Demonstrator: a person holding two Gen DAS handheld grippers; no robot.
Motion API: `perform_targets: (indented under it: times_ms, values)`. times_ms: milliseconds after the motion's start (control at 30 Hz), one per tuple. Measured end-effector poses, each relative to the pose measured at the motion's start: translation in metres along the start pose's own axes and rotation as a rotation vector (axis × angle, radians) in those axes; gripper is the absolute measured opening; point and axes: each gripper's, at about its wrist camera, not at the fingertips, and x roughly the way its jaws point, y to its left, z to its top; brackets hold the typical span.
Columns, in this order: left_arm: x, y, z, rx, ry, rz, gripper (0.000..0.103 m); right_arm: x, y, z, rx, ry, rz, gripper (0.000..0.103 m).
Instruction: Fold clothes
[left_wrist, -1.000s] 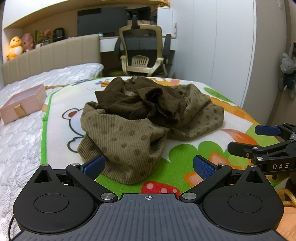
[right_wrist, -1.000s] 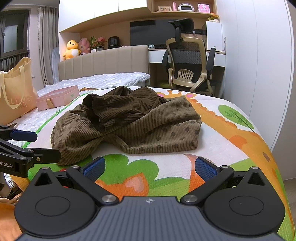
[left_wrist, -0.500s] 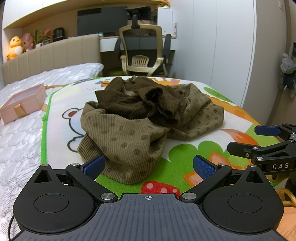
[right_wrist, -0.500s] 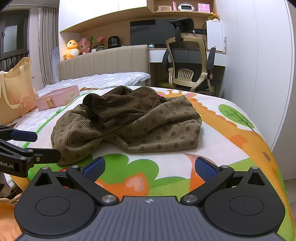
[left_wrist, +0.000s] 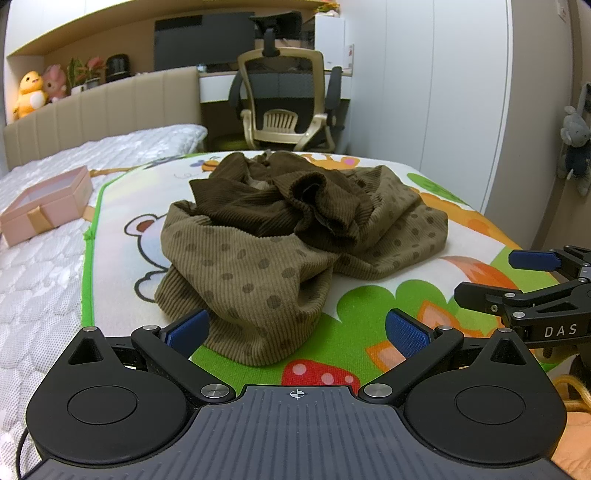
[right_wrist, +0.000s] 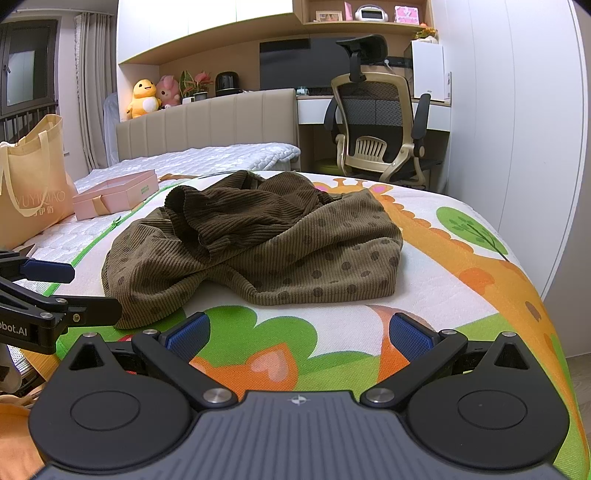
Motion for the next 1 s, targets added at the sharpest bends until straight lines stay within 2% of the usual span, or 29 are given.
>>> perform_targets:
  times_ms: [433, 600, 767, 867, 1000]
  values:
    - [0.001, 0.001, -0.001, -0.002, 0.007, -0.001, 0.103, 0.002, -0.001, 0.0, 0.001, 0.005, 0.004, 0.103]
    - [0.007, 0.006, 0.003, 0.0, 0.03, -0.015, 0.103, 0.008, -0.005, 0.005, 0.007, 0.026, 0.034, 0.103]
    - [0.023, 0.026, 0.027, -0.039, 0.054, -0.071, 0.103, 0.033, -0.024, 0.028, 0.064, 0.089, 0.084, 0.103]
    - [0.035, 0.047, 0.051, -0.083, 0.037, -0.107, 0.103, 0.053, -0.04, 0.046, 0.1, 0.101, 0.105, 0.103]
    - [0.07, 0.079, 0.082, -0.171, 0.031, -0.125, 0.103, 0.091, -0.064, 0.062, 0.17, 0.151, 0.113, 0.103]
